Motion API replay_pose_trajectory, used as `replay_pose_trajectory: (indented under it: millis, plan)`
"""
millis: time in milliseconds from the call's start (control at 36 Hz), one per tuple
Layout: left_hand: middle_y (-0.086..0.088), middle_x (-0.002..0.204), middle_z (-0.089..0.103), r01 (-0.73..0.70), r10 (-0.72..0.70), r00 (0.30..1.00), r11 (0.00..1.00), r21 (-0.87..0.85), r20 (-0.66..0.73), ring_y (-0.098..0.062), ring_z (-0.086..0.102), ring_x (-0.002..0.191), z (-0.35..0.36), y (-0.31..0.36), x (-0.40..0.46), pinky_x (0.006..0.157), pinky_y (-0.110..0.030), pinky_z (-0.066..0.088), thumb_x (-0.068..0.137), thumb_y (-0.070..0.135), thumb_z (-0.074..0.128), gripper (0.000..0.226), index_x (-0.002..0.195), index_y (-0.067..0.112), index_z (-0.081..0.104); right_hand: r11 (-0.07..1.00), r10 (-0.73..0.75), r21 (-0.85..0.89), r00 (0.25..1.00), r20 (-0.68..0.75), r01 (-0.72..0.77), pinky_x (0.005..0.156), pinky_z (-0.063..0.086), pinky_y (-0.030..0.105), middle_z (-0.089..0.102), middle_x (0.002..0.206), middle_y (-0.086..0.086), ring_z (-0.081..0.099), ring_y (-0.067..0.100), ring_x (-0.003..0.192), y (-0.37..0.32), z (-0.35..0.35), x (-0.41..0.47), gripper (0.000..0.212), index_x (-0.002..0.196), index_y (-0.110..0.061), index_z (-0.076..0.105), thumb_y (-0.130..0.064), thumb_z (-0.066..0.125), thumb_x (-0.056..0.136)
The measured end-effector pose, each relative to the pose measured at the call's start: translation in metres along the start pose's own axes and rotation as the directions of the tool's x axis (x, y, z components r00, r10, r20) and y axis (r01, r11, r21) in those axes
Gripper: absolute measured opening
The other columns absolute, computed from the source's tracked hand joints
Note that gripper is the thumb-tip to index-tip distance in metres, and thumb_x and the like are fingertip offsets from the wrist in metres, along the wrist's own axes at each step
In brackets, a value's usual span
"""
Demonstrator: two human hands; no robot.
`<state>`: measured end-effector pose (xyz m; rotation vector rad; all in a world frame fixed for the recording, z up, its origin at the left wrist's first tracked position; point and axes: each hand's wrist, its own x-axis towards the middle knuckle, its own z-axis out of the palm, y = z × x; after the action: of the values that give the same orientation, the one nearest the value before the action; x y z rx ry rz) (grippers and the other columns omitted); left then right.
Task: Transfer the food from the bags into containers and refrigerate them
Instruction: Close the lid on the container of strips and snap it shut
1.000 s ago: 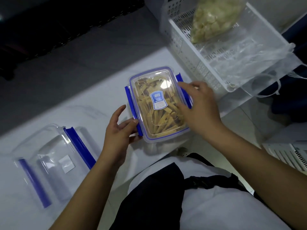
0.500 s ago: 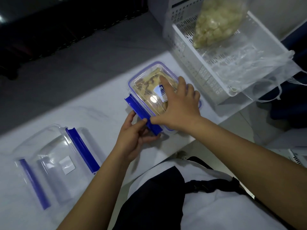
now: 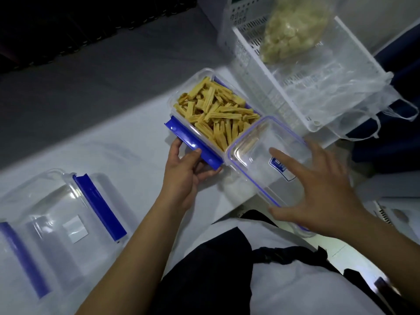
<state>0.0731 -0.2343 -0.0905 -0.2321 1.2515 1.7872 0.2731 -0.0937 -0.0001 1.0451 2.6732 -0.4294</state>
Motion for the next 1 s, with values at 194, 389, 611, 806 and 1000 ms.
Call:
replay_pose_trajectory:
  millis: [194, 389, 611, 806, 1000]
  plan:
    - [-0.011, 0.112, 0.076, 0.002, -0.004, 1.000, 0.998, 0.063, 0.018, -0.041, 0.072, 0.103, -0.001, 0.006, -0.001, 0.074, -0.049, 0.063, 0.099, 0.003, 0.057, 0.055, 0.145, 0.028, 0.042, 0.999, -0.004, 0.046, 0.998, 0.058, 0.001, 0.117, 0.012, 0.054, 0.000, 0.164, 0.006, 0.007, 0.035, 0.147, -0.017, 0.006, 0.022, 0.110, 0.144, -0.069, 0.006, -0.087, 0.050, 0.045]
    - [-0.011, 0.114, 0.075, -0.003, 0.004, 1.000, 0.997, 0.080, -0.009, -0.036, 0.074, 0.100, -0.006, 0.007, 0.000, 0.067, -0.042, 0.062, 0.098, 0.006, 0.061, 0.056, 0.146, 0.029, 0.044, 0.999, -0.041, 0.024, 0.991, 0.131, 0.038, 0.119, 0.010, 0.055, -0.007, 0.164, 0.003, 0.005, 0.037, 0.149, -0.023, 0.002, 0.025, 0.111, 0.145, -0.067, 0.003, -0.089, 0.047, 0.046]
    - [-0.011, 0.115, 0.075, -0.010, 0.010, 1.000, 0.998, 0.062, -0.002, -0.037, 0.073, 0.101, -0.008, 0.004, 0.001, 0.066, -0.041, 0.062, 0.097, 0.009, 0.065, 0.058, 0.146, 0.032, 0.044, 0.993, -0.051, 0.106, 0.998, -0.023, 0.053, 0.116, 0.013, 0.058, 0.003, 0.165, 0.006, 0.009, 0.038, 0.148, -0.024, -0.013, 0.022, 0.107, 0.144, -0.069, 0.010, -0.088, 0.052, 0.047]
    - [-0.006, 0.109, 0.077, -0.035, 0.035, 0.999, 0.995, 0.095, -0.006, -0.035, 0.074, 0.099, -0.011, 0.004, -0.002, 0.067, -0.042, 0.063, 0.099, 0.010, 0.060, 0.049, 0.139, 0.036, 0.049, 0.991, -0.037, 0.128, 0.996, 0.085, 0.026, 0.121, 0.008, 0.057, -0.011, 0.165, 0.007, 0.000, 0.040, 0.150, -0.049, 0.014, 0.062, 0.112, 0.148, -0.064, 0.009, -0.080, 0.068, 0.055]
    - [-0.005, 0.113, 0.076, -0.025, 0.025, 1.000, 0.991, 0.128, 0.003, -0.034, 0.074, 0.102, -0.018, 0.007, 0.000, 0.068, -0.043, 0.062, 0.099, 0.011, 0.062, 0.052, 0.144, 0.034, 0.047, 0.991, 0.000, 0.131, 1.000, 0.021, -0.003, 0.118, 0.011, 0.057, 0.000, 0.164, 0.007, 0.009, 0.039, 0.149, -0.045, 0.021, 0.042, 0.111, 0.147, -0.063, 0.013, -0.087, 0.048, 0.044]
